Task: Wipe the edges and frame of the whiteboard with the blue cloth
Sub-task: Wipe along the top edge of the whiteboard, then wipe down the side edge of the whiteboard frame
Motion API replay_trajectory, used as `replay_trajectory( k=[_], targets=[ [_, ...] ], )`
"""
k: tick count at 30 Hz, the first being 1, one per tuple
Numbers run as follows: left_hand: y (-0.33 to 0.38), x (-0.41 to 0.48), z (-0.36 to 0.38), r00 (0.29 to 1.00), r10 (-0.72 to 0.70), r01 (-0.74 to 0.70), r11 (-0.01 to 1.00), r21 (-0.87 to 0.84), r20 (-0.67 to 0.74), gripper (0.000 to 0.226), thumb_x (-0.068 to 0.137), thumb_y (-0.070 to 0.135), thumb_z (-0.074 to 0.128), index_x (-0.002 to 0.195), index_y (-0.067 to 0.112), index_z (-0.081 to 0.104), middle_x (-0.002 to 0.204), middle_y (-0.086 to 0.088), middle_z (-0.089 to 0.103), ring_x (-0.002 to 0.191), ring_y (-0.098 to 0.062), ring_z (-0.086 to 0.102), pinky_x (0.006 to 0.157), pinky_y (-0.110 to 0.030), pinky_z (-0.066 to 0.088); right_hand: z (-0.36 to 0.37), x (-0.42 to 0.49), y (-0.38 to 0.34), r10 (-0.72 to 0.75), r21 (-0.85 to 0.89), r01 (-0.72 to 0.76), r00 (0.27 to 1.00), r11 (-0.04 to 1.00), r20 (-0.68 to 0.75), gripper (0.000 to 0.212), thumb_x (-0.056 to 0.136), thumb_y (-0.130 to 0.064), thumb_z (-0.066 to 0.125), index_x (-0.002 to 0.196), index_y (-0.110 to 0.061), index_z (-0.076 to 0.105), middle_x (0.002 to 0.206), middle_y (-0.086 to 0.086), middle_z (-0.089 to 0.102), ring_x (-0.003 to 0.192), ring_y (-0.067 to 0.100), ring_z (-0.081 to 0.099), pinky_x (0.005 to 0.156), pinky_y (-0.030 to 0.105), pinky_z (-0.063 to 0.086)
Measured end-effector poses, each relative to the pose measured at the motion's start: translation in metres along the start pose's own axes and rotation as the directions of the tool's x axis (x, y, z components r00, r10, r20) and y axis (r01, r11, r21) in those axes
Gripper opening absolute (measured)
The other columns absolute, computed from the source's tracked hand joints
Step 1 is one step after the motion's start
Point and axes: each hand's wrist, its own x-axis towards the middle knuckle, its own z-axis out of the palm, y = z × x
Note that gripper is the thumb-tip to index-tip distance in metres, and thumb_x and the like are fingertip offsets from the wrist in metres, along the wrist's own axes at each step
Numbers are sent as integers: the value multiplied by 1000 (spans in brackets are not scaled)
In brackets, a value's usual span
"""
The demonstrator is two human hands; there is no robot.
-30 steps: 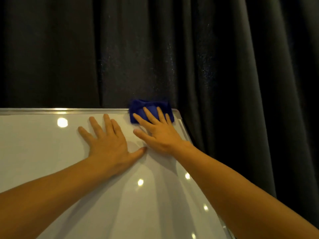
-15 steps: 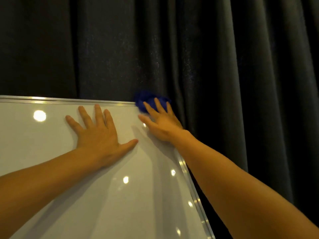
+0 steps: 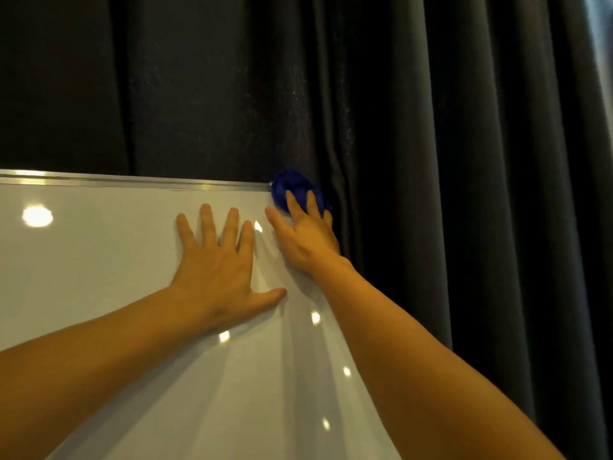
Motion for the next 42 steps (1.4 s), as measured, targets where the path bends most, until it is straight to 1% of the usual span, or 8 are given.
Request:
replay_trajectory(
  k=[3, 8, 13, 25, 29, 35, 39, 42],
  targets=[
    [-2, -4, -1, 999, 14, -14, 1000, 0, 42, 134, 51, 99, -8, 156, 15, -3, 165, -17, -7, 145, -52, -16, 108, -74, -11, 10, -45, 14, 80, -20, -81, 996, 997, -27, 81, 87, -79, 24, 156, -42, 4, 169, 1, 1, 152, 38, -2, 121, 51, 7],
    [1, -11, -2, 985, 146, -147, 989, 5, 88, 131, 49, 98, -12, 155, 22, -10, 165, -14, -12, 143, -55, -16, 109, -75, -9, 32, -139, 26, 137, -198, -157, 984, 967, -114, 82, 87, -78, 11, 157, -38, -4, 168, 3, -7, 149, 31, -25, 116, 45, -22],
    [39, -49, 4, 896, 426, -424, 905, -44, 126, 125, 55, 94, 2, 156, 22, -8, 165, -14, -11, 143, -53, -20, 106, -76, -11, 41, -210, 24, 213, -123, -223, 973, 967, -93, 75, 94, -72, 19, 158, -36, 3, 168, 1, -3, 152, 25, -16, 120, 43, -14],
    [89, -116, 10, 770, 626, -627, 778, -32, 121, 123, 57, 96, -9, 157, 23, -4, 165, -14, -10, 141, -59, -17, 103, -78, -10, 61, -398, 68, 530, -17, -533, 844, 846, -85, 64, 95, -71, 25, 147, -54, -8, 154, -25, -19, 140, 3, -22, 113, 34, -10],
    [104, -139, 7, 749, 645, -650, 760, -18, 153, 124, 56, 96, -11, 156, 23, -8, 164, -18, -12, 139, -62, -19, 104, -79, -8, 65, -468, 97, 646, -16, -650, 758, 760, -94, 68, 94, -72, 25, 151, -52, -6, 158, -22, -17, 145, 8, -20, 116, 37, -7],
    [125, -164, 4, 718, 678, -685, 728, -10, 156, 124, 56, 96, -9, 155, 22, -11, 163, -21, -13, 137, -64, -19, 104, -81, -7, 74, -560, 138, 865, 126, -856, 494, 501, -84, 58, 98, -64, 31, 140, -56, -8, 166, -11, -9, 152, 21, -13, 121, 48, -1],
    [138, -193, 3, 678, 715, -723, 691, -22, 173, 123, 58, 97, -3, 155, 23, -12, 164, -20, -13, 136, -67, -19, 103, -82, -9, 76, -555, 139, 927, 157, -915, 359, 372, -105, 61, 102, -55, 31, 155, -41, 3, 168, -2, 0, 154, 29, -5, 122, 51, 0],
    [143, -213, 1, 684, 707, -715, 698, -24, 181, 122, 62, 97, 6, 156, 20, -11, 163, -21, -13, 136, -66, -17, 105, -81, -6, 73, -501, 128, 891, 111, -884, 447, 453, -82, 61, 102, -57, 27, 156, -40, 8, 169, -1, 2, 153, 31, -5, 121, 54, -2]
  ],
)
